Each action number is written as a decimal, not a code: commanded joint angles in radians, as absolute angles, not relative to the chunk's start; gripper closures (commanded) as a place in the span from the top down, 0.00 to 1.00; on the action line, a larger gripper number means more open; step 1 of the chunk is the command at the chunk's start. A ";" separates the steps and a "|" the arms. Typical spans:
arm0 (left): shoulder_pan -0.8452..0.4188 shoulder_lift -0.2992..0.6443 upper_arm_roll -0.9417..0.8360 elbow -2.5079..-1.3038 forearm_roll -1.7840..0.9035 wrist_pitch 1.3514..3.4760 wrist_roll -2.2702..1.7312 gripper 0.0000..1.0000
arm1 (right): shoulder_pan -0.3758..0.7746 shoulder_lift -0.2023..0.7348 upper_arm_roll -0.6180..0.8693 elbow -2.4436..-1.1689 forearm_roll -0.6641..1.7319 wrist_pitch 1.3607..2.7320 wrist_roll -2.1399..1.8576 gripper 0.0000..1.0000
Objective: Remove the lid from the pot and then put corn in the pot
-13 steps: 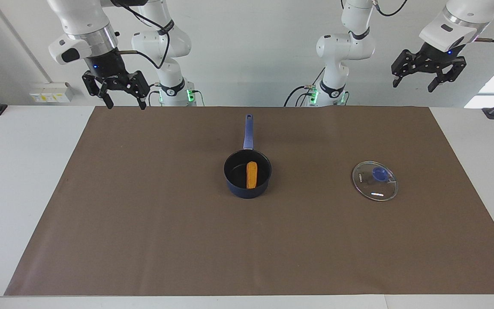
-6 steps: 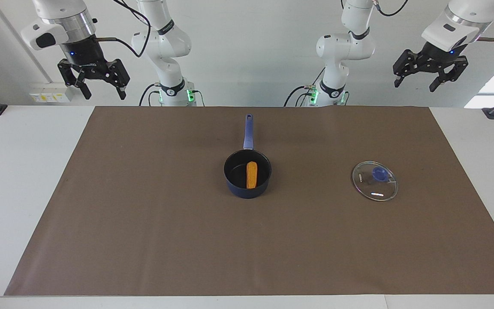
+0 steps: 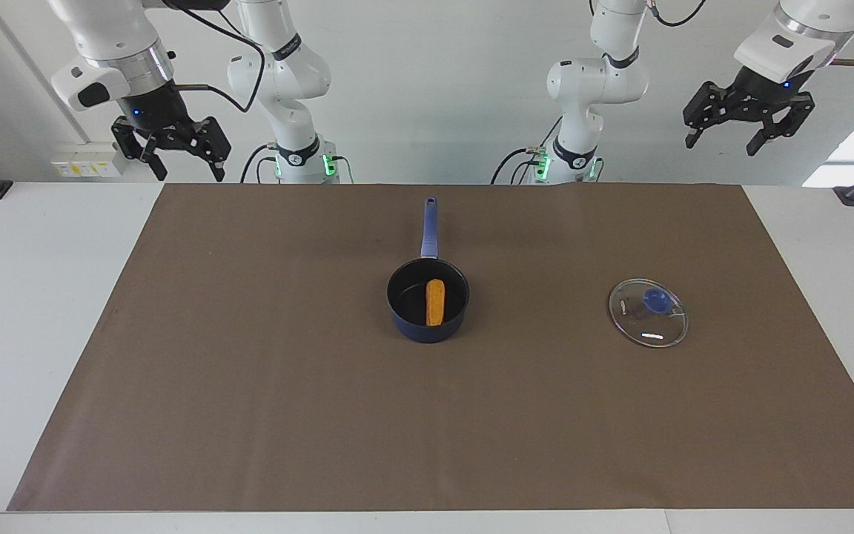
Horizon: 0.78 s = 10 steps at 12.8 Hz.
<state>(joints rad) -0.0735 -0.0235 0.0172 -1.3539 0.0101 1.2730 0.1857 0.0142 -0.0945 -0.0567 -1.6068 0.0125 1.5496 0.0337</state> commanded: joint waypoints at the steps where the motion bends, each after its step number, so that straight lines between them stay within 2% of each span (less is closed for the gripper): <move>1: -0.078 -0.029 0.020 -1.344 0.017 1.272 0.176 1.00 | 0.008 -0.107 -0.055 -1.606 0.020 1.491 0.017 1.00; 6: -0.080 -0.029 0.017 -1.344 0.015 1.270 0.173 1.00 | 0.043 -0.104 -0.077 -1.598 0.009 1.470 0.008 1.00; 10: -0.080 -0.029 0.017 -1.344 0.014 1.270 0.173 1.00 | 0.006 -0.107 -0.067 -1.601 0.017 1.471 -0.055 1.00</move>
